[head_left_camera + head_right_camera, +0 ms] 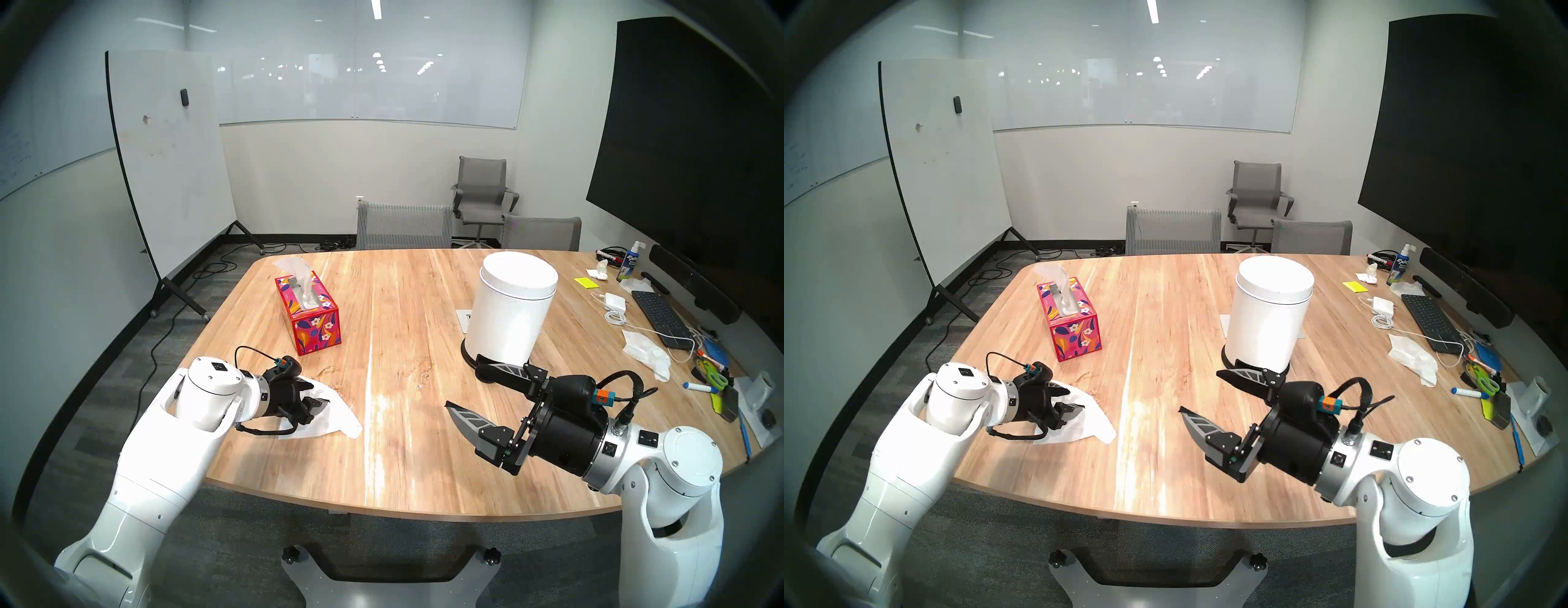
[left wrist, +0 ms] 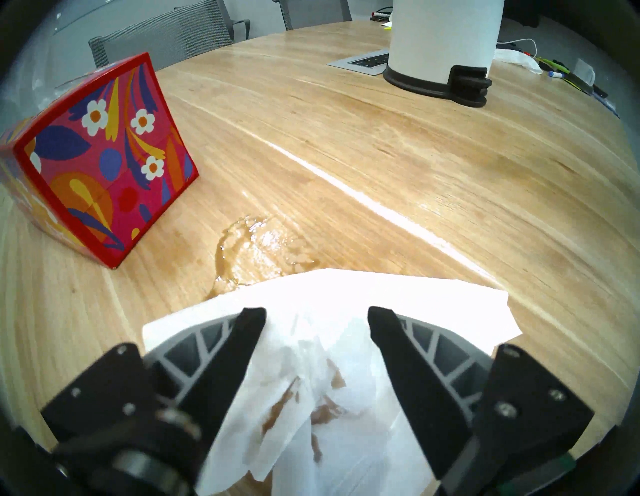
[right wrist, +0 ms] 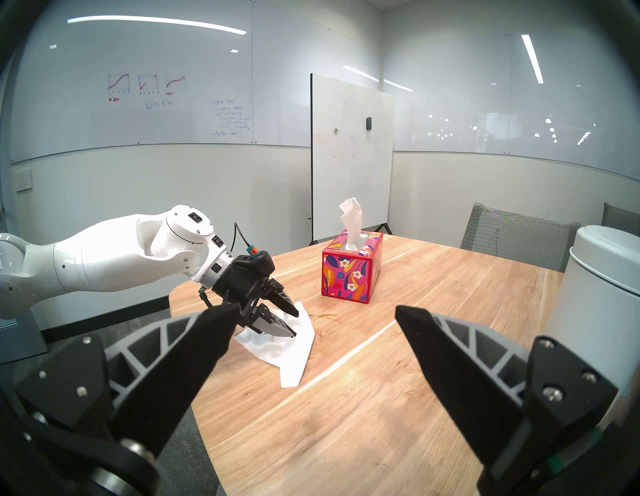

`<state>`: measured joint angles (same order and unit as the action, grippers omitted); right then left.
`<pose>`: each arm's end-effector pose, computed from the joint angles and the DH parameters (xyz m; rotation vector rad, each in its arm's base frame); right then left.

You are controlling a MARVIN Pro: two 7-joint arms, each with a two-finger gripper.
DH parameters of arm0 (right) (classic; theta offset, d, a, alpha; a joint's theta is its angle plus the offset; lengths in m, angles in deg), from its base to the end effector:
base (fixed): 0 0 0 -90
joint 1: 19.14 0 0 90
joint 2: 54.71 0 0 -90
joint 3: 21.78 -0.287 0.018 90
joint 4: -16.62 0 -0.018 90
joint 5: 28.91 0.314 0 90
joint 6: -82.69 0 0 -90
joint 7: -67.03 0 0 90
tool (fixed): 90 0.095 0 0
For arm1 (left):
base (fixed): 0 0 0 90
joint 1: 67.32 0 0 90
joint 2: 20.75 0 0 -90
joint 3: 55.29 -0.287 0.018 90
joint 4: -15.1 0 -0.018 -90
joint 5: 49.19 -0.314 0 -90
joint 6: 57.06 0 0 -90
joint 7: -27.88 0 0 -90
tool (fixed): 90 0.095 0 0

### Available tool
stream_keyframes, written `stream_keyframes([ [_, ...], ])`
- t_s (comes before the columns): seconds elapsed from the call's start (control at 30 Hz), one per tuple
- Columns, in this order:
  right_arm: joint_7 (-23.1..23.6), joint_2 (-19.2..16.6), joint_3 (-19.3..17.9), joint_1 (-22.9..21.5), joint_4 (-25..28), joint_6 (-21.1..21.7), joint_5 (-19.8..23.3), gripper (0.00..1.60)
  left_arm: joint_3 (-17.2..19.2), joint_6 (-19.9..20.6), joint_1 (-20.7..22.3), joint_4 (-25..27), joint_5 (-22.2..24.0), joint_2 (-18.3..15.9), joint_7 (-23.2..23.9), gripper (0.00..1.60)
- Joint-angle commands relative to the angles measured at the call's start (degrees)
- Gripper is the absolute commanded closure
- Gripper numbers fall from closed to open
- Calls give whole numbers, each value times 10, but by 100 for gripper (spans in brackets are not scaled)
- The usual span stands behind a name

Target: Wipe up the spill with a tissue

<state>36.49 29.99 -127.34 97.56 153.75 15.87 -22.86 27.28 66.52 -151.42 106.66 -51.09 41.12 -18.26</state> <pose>0.2435 0.0005 -0.1715 -1.7951 -0.8727 -1.6512 0.4128 0.0569 -0.3085 2.4638 -1.0042 1.1644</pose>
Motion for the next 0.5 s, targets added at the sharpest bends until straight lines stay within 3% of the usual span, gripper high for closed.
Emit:
stream_keyframes([
  [0.0,1,-1,-1,-1,9,0,2,0,2,-11,4,-2,0,5,-6,58],
  [0.07,1,-1,-1,-1,9,0,2,0,0,-12,5,-5,-2,6,-7,63],
  [0.1,1,-1,-1,-1,9,0,2,0,0,-13,5,-6,-3,6,-8,87],
  [0.13,1,-1,-1,-1,9,0,2,0,-1,-14,4,-7,-4,6,-9,97],
  [0.2,1,-1,-1,-1,9,0,2,0,-1,-16,4,-8,-6,6,-9,154],
  [0.23,1,-1,-1,-1,9,0,2,0,-1,-16,4,-8,-6,6,-9,160],
  [0.47,1,-1,-1,-1,9,0,2,0,7,-16,0,2,0,6,-7,160],
])
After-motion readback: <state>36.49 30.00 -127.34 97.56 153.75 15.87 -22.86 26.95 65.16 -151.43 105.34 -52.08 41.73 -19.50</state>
